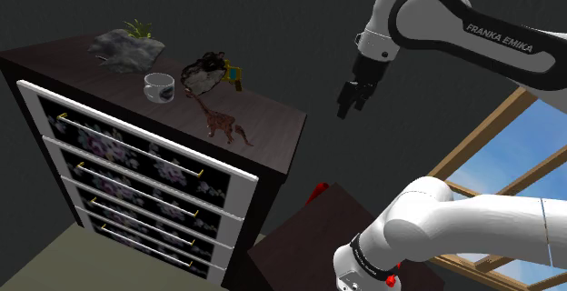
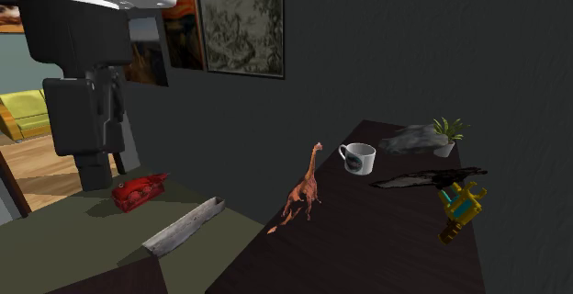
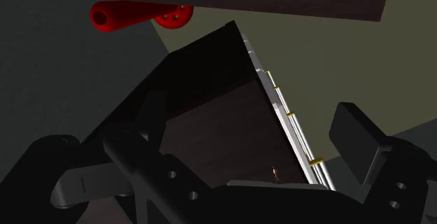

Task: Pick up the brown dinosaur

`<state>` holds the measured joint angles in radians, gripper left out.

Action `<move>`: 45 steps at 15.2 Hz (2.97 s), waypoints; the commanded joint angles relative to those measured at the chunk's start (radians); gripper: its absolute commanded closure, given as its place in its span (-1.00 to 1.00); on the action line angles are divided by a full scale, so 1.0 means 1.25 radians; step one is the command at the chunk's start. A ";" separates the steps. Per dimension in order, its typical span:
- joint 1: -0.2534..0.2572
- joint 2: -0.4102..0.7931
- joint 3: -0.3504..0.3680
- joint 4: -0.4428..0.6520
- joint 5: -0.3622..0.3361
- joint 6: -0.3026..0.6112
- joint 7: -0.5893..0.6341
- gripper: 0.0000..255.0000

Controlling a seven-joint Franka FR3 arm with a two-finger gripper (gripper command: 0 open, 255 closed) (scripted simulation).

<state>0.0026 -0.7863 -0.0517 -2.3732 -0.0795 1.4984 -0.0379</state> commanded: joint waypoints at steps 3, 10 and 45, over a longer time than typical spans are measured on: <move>0.008 0.037 0.009 -0.009 0.006 0.057 0.008 -1.00; 0.034 0.190 0.039 -0.006 0.020 0.246 0.034 -1.00; 0.118 0.959 0.113 0.457 -0.102 0.693 0.171 -1.00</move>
<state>0.1499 0.4032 0.0912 -1.8036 -0.2055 2.3567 0.1739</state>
